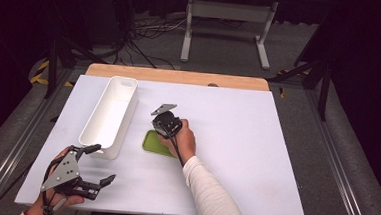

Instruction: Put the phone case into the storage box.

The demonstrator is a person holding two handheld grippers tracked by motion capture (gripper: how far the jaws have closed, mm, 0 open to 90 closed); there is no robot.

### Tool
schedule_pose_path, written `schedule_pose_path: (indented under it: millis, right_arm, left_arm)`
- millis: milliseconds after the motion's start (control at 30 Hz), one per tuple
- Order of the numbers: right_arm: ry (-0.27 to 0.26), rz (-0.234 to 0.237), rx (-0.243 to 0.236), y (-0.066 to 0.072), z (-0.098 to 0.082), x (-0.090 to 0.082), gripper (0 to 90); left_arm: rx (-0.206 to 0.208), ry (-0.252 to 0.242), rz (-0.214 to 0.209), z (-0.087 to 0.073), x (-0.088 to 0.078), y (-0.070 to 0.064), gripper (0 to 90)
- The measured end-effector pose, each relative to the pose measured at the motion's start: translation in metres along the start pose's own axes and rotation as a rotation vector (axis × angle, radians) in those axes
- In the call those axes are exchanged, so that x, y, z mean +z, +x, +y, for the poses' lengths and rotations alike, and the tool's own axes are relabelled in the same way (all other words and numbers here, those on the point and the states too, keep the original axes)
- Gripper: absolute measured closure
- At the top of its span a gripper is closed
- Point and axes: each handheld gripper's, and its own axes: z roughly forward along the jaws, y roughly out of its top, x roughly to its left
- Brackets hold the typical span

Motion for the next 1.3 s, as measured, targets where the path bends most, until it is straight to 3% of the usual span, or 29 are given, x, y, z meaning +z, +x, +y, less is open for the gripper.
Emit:
schedule_pose_path:
  millis: [467, 867, 1300]
  right_arm:
    - [0.048, -0.017, 0.004, 0.003, 0.002, 0.014, 90.0]
    - [0.067, 0.040, -0.047, 0.014, 0.004, 0.015, 90.0]
    - [0.087, 0.128, -0.139, 0.036, 0.002, 0.010, 90.0]
  left_arm:
    - [-0.023, -0.005, -0.007, -0.001, 0.000, 0.002, 5.2]
    - [-0.027, 0.003, -0.013, -0.002, 0.001, 0.002, 5.3]
    - [-0.029, 0.016, -0.015, -0.003, 0.003, 0.002, 5.3]
